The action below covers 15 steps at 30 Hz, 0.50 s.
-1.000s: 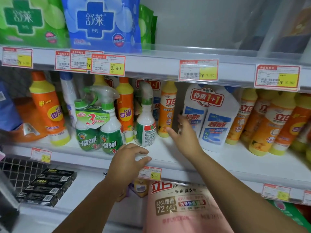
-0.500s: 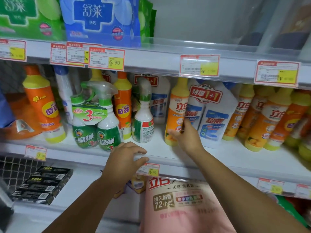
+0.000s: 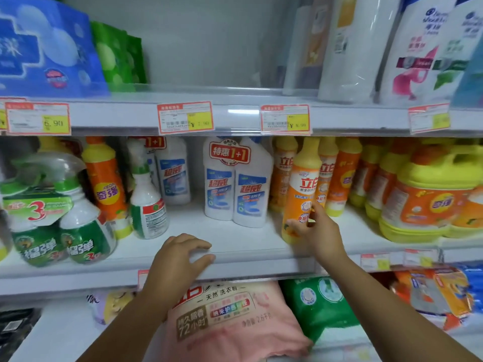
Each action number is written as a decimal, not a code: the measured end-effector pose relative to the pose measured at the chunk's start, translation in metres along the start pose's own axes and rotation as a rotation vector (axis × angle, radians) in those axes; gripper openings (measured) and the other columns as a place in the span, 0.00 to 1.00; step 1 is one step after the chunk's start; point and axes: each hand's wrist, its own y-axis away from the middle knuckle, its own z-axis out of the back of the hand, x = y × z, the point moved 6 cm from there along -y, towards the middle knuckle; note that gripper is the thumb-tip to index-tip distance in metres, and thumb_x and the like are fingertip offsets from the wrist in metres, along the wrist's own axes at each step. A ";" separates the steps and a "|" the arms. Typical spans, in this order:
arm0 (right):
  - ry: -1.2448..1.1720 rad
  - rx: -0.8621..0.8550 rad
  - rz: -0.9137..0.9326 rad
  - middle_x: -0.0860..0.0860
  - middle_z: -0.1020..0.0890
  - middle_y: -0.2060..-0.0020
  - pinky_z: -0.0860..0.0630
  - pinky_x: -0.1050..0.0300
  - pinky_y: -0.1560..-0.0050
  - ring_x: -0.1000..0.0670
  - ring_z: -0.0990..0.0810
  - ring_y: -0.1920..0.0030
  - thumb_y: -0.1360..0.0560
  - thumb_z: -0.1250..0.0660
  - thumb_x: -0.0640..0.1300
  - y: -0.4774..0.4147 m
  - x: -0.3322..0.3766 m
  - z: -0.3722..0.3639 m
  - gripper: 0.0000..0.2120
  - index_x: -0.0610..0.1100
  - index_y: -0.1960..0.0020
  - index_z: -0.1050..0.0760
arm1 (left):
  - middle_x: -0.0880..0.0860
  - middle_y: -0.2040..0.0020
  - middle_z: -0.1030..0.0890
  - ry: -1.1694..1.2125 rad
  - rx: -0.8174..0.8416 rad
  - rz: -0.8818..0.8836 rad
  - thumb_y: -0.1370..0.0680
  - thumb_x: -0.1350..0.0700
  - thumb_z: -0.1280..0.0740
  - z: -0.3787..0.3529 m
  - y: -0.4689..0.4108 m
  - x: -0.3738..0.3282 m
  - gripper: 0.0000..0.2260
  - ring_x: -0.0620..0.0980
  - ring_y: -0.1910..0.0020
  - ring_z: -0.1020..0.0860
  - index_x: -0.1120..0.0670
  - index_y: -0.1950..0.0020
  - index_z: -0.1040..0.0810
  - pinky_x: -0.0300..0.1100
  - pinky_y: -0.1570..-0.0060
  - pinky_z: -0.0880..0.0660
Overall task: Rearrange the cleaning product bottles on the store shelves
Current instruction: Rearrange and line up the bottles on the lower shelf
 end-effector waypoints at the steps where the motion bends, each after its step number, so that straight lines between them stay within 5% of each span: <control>1: 0.005 -0.021 -0.001 0.52 0.18 0.47 0.30 0.60 0.56 0.52 0.21 0.56 0.32 0.25 0.51 -0.003 -0.002 0.001 0.27 0.51 0.36 0.30 | 0.40 0.52 0.22 -0.004 -0.002 -0.007 0.30 0.45 0.28 -0.003 -0.002 -0.002 0.08 0.42 0.48 0.29 0.42 0.52 0.19 0.36 0.50 0.36; 7: 0.001 -0.046 0.000 0.48 0.19 0.43 0.25 0.51 0.45 0.45 0.20 0.47 0.31 0.26 0.52 -0.027 -0.002 -0.015 0.29 0.48 0.34 0.32 | 0.39 0.51 0.23 -0.041 0.016 0.003 0.30 0.44 0.29 -0.015 -0.009 0.001 0.08 0.41 0.49 0.30 0.42 0.52 0.19 0.36 0.51 0.37; 15: 0.009 -0.097 0.000 0.46 0.19 0.45 0.29 0.56 0.53 0.42 0.20 0.48 0.32 0.25 0.52 -0.042 0.002 -0.028 0.28 0.45 0.38 0.32 | 0.39 0.52 0.23 -0.074 0.025 0.001 0.31 0.42 0.29 -0.016 -0.013 0.010 0.08 0.41 0.49 0.30 0.41 0.53 0.19 0.35 0.52 0.36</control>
